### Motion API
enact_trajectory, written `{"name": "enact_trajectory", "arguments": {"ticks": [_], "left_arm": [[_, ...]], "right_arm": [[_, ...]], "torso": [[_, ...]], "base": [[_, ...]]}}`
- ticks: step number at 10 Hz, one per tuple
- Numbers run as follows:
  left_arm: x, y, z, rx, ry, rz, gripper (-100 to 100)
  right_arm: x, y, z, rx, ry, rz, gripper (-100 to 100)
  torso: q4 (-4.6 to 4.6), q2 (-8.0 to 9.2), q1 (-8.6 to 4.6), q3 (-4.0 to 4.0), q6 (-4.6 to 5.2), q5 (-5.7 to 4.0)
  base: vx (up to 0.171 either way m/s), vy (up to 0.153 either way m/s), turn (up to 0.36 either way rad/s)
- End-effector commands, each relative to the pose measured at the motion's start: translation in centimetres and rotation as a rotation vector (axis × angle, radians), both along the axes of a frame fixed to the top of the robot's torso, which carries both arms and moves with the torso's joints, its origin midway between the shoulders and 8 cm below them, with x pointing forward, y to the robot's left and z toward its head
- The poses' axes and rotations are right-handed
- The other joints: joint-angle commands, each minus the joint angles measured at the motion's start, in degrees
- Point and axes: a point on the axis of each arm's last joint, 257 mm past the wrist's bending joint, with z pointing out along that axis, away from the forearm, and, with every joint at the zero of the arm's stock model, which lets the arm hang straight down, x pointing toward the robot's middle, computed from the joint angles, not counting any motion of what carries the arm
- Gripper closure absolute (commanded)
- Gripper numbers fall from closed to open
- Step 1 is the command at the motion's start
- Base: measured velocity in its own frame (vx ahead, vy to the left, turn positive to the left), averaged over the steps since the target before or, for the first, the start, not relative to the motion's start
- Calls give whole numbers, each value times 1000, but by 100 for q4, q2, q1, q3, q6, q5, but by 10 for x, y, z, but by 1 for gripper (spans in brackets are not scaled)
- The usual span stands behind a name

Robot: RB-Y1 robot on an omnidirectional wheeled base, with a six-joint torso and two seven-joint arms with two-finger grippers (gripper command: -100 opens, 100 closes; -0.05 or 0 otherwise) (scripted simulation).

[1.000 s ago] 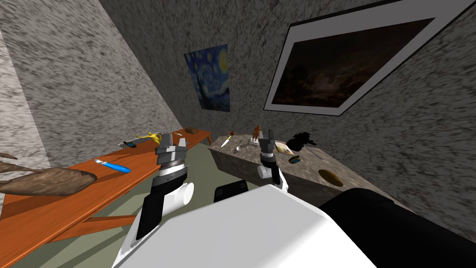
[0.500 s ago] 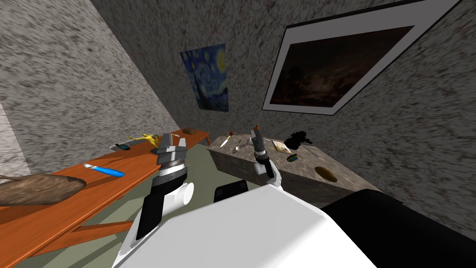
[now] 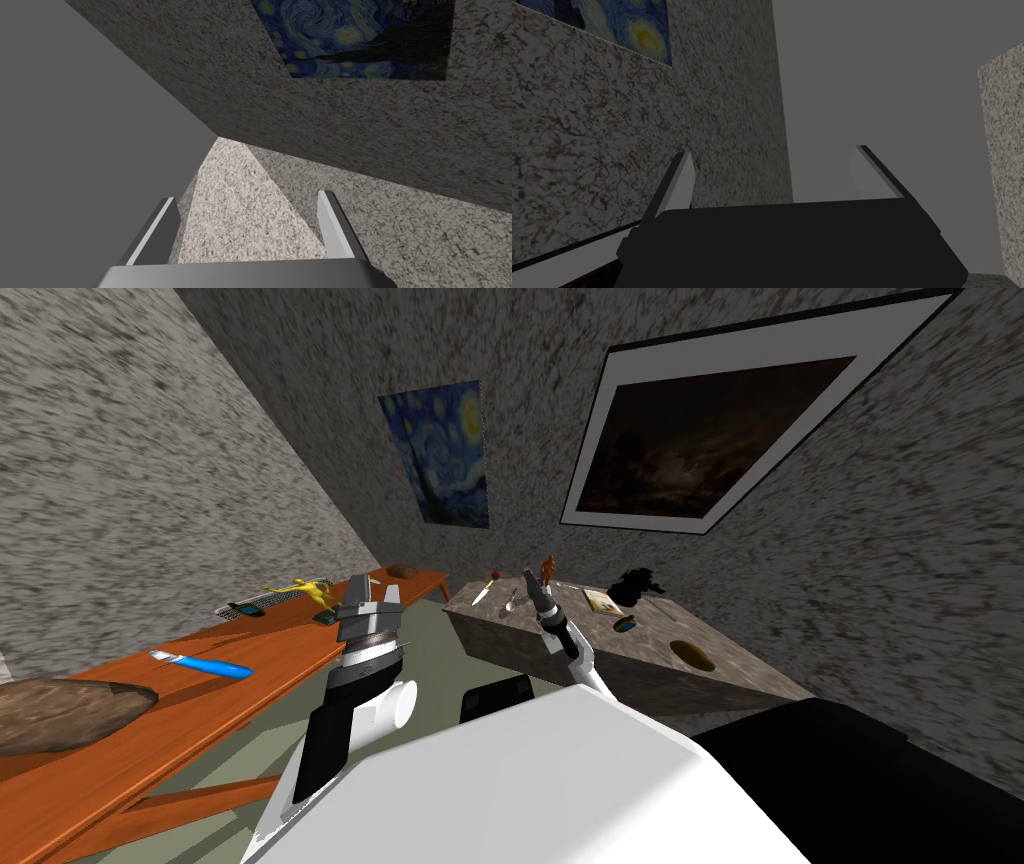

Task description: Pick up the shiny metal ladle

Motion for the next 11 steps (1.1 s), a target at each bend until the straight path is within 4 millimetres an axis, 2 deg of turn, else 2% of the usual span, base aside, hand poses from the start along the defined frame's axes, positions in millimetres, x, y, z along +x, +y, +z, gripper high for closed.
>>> {"name": "enact_trajectory", "arguments": {"ticks": [1,2,3,4,5,6,7,8,9,10,11], "left_arm": [[0,0,0,0,0,0,0],[0,0,0,0,0,0,0],[0,0,0,0,0,0,0],[0,0,0,0,0,0,0],[0,0,0,0,0,0,0],[0,0,0,0,0,0,0],[0,0,0,0,0,0,0],[0,0,0,0,0,0,0],[0,0,0,0,0,0,0],[0,0,0,0,0,0,0],[0,0,0,0,0,0,0]], "right_arm": [[5,26,-13,-118,-28,10,-100],[4,31,-6,-139,-59,13,-100],[8,49,-20,-225,-77,19,-100],[7,53,-15,-238,-99,20,-100],[9,68,-33,-327,-115,24,-100],[10,73,-25,-340,-146,25,-100],[14,88,-42,-432,-173,31,-100],[13,92,-37,-447,-198,29,-100],[15,105,-57,-539,-225,35,-100],[17,110,-51,-557,-254,32,-100],[20,120,-73,-650,-281,38,-100]], "torso": [[0,0,0,0,0,0],[0,-1,3,0,0,1],[0,1,2,0,0,1],[0,0,1,0,1,0],[0,0,2,0,0,1],[-1,-2,3,-1,1,1],[0,-1,4,0,0,1],[-1,0,4,0,1,1],[0,0,4,0,0,1],[-1,-1,5,-1,1,1],[0,-1,3,-1,0,1]], "base": [[4,21,-101],[4,18,-39],[10,15,-72],[7,16,-35],[7,20,-78],[5,20,-32],[8,22,-58],[6,20,-43],[8,24,-71],[8,20,-32],[11,26,-67]]}}
